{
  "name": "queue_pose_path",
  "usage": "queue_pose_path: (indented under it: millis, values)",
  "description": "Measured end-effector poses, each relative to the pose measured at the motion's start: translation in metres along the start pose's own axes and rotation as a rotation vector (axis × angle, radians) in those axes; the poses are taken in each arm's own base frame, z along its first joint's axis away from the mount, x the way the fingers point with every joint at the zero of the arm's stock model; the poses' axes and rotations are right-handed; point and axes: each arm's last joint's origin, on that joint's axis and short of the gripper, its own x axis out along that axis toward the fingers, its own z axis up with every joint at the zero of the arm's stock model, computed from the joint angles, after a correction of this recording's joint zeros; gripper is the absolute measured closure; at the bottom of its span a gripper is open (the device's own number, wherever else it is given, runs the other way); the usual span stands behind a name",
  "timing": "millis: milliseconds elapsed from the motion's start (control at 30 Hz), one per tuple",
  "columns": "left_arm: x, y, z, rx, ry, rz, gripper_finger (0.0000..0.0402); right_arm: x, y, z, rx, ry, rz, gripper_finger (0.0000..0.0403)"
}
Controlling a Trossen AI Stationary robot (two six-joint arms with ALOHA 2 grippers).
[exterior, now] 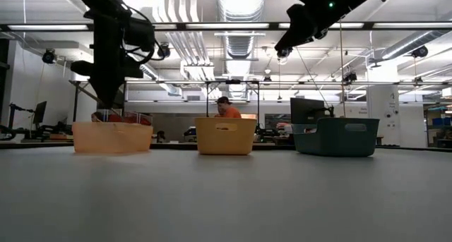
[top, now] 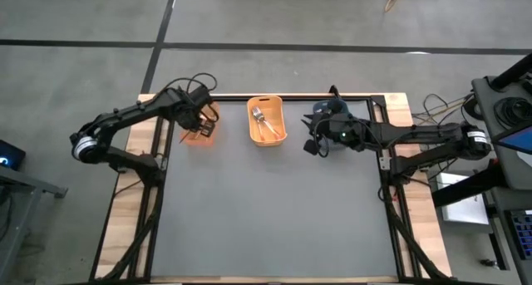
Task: Sort silverware by color (type)
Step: Put the gold fork into the orange bin
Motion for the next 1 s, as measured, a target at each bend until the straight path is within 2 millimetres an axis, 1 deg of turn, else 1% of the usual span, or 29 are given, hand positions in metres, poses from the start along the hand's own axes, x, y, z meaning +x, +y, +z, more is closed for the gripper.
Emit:
queue_pose_path:
  millis: [233,433,667,800,1000]
  values:
    - [0.004,0.006,0.006,-0.052,0.02,-0.046,0.0401,0.007,-0.016,-0.002,0.006,0.014,-0.058,0.0339]
    - [0.007,0.013,0.009,-0.102,0.026,-0.05,0.0401,0.009,-0.029,0.005,0.024,0.005,-0.096,0.034]
    - [0.008,0.016,0.012,-0.152,0.013,-0.069,0.0401,0.009,-0.034,0.009,-0.015,-0.002,-0.109,0.0339]
    - [0.008,0.016,0.012,-0.179,0.011,-0.071,0.0401,0.009,-0.034,0.011,-0.05,-0.015,-0.069,0.0339]
    - [0.009,0.014,0.015,-0.212,-0.025,-0.088,0.0401,0.01,-0.033,0.011,-0.062,-0.025,-0.068,0.034]
